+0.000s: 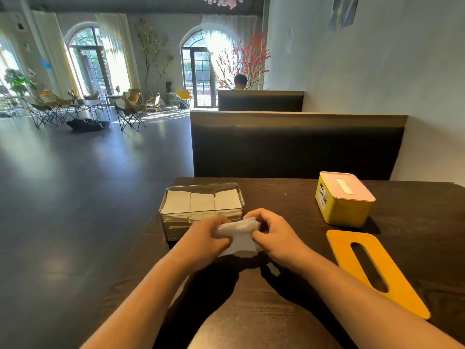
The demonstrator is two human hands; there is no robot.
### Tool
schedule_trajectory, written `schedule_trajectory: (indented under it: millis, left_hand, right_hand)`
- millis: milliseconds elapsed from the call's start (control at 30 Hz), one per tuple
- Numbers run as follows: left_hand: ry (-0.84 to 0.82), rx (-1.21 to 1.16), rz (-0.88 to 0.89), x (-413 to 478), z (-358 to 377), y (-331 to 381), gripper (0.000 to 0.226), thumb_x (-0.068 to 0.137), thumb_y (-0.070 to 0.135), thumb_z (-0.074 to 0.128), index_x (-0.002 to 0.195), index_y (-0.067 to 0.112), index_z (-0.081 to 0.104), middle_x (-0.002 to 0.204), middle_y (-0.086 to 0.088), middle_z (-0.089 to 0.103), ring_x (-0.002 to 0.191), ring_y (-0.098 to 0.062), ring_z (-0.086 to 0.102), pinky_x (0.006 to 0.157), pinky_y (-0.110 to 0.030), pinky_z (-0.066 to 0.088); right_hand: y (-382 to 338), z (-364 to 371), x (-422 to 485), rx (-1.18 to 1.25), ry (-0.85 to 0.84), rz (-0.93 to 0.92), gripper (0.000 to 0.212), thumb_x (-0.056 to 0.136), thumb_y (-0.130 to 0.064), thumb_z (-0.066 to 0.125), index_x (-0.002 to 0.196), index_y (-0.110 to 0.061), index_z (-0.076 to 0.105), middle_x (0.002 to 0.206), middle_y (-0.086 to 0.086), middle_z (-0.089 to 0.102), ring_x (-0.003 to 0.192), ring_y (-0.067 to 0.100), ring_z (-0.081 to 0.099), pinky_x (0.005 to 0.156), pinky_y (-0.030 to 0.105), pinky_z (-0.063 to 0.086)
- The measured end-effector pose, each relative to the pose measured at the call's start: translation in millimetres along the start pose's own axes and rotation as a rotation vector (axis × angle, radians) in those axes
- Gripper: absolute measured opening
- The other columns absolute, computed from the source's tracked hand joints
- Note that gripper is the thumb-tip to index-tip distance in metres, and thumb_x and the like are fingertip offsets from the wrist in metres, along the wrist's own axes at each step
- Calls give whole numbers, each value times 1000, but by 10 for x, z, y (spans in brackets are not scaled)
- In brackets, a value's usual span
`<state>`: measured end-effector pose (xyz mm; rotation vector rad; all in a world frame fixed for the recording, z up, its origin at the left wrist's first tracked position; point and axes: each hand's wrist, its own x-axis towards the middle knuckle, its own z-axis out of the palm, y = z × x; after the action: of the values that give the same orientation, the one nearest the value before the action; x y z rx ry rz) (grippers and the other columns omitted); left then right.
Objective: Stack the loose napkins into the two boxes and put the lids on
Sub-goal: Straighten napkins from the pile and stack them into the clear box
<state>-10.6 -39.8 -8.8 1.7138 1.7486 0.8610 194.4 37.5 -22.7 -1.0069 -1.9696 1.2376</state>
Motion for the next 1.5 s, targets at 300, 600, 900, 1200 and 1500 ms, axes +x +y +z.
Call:
schedule_trajectory:
  millis: [300,600,900,1200,1500]
  left_hand:
    - [145,-108,89,-97,402,-255,50,90,14,71,127,44,58,119,18,64,113,8,58,91,-13,47]
    - [151,8,89,-62,85,-70,39,104,31,64,140,36,51,123,19,61,106,1,63,82,-13,53]
    - [376,0,85,175,-581,109,50,102,32,67,147,30,44,132,6,61,103,-6,64,83,-21,60]
    - [68,269,-105,744,-900,-115,41,108,32,55,147,21,47,131,0,63,112,-18,63,100,-35,52]
    - [-68,509,-171,1074,-853,-367,16,100,24,60,113,21,70,95,1,69,89,-15,66,95,-39,60]
  right_hand:
    - [177,343,-41,-106,32,39,39,92,-7,57,115,-39,59,111,-5,64,98,11,63,83,29,56]
    - [-226,123,94,-96,11,-46,43,102,-8,59,127,-43,58,118,-5,64,99,17,70,76,29,63]
    - [-1181,22,1016,-329,-103,-179,19,103,-25,64,122,-28,64,109,-5,67,92,14,70,68,23,59]
    - [-1020,519,1906,-698,-427,-61,37,95,-8,67,127,-25,65,106,-6,62,91,19,64,73,30,61]
    - [-753,589,1965,-743,-257,-233,34,95,-18,73,126,-27,64,117,-3,66,106,17,63,89,31,56]
